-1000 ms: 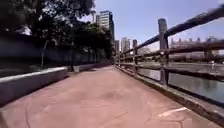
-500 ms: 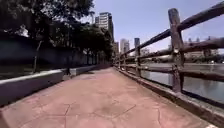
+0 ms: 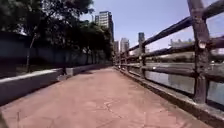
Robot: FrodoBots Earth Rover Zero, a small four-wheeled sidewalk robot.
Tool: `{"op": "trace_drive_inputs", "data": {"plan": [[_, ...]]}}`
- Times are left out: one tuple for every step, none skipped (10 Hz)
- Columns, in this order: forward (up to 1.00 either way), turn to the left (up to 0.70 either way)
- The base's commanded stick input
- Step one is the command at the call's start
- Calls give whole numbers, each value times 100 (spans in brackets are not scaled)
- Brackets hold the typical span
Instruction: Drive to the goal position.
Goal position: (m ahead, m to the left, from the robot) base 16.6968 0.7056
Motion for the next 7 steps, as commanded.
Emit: {"op": "trace_drive_inputs", "data": {"plan": [[100, 6], [100, 23], [100, 35], [100, 41], [100, 41], [100, 33], [100, 8]]}}
